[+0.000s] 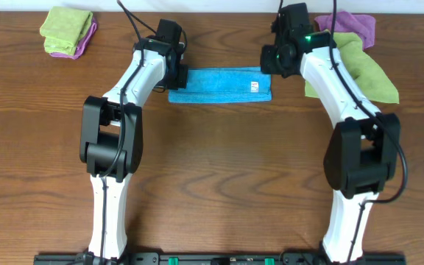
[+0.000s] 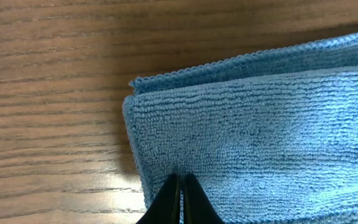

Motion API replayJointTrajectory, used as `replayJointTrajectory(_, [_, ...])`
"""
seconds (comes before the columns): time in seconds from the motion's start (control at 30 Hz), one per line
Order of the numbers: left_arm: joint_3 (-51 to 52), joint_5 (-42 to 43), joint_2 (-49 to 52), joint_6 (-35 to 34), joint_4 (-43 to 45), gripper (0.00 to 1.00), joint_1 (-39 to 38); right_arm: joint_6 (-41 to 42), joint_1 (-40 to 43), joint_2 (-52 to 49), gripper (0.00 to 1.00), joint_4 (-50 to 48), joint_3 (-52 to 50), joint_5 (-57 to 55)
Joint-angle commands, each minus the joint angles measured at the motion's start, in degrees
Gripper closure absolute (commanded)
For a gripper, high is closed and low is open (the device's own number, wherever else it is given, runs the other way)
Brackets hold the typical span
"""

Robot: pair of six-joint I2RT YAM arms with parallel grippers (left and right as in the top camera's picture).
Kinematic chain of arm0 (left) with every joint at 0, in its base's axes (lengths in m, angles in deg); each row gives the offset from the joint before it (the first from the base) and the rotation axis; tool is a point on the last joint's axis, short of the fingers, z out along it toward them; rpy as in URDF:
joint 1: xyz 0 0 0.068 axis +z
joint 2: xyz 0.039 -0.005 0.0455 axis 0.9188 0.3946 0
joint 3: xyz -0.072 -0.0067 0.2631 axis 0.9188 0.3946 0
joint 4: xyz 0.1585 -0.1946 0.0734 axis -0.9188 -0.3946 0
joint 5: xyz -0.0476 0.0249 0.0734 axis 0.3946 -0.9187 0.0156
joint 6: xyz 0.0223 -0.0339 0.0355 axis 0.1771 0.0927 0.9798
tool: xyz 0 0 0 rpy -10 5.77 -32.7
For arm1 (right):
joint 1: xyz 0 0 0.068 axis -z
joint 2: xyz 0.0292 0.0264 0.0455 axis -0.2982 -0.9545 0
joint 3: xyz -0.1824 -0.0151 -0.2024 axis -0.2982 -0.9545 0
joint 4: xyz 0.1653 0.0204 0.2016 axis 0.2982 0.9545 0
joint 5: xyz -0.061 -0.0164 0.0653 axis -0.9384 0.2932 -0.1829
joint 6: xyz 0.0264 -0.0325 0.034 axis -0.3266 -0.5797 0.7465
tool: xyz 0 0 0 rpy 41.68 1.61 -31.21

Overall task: Fold the cloth
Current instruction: 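Lower both grippers onto the left and right ends of the strip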

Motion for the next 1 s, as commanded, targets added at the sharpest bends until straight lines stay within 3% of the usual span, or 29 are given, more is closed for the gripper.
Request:
replayJointTrajectory(0.0, [0.35, -0.66, 2.21, -0.68, -1.18, 0.94, 0.09, -0.46, 2.25, -3.67, 0.35, 0.22, -0.02, 8.39])
replayJointTrajectory(0.13, [0.35, -0.66, 3.87, -0.61, -2.8, 0.94, 0.09, -1.31, 5.7, -5.44, 0.19, 0.66, -0.02, 17.59])
replayJointTrajectory(0.2, [0.35, -0.63, 4.09, -0.17, -2.93, 0.94, 0.09, -1.31, 7.48, -6.4, 0.17, 1.27, -0.02, 20.94])
replayJointTrajectory(0.23, [0.35, -0.66, 4.09, 0.02, -2.84, 0.94, 0.09, -1.31, 8.22, -6.86, 0.21, 1.31, -0.02, 22.67])
replayJointTrajectory(0.27, [0.35, -0.63, 4.09, 0.0, -2.64, 0.94, 0.09, -1.29, 8.81, -7.17, 0.42, 1.03, -0.02, 24.63])
replayJointTrajectory(0.3, [0.35, -0.66, 4.09, 0.0, -2.64, 0.95, 0.09, -1.29, 9.14, -7.17, 0.75, 0.5, -0.02, 26.14])
replayJointTrajectory(0.33, [0.35, -0.61, 4.09, -0.02, -2.67, 0.94, 0.09, -1.29, 9.29, -7.15, 0.99, -0.17, 0.0, 27.08])
replayJointTrajectory(0.5, [0.35, -0.61, 4.09, -0.02, -2.51, 0.94, 0.09, -2.43, 7.61, -5.97, 0.98, -2.34, 0.94, 25.55])
replayJointTrajectory(0.97, [0.35, -0.59, 4.09, -0.04, -2.34, 0.94, 0.09, -3.15, -3.32, -6.56, 0.98, -3.26, 0.94, -10.51])
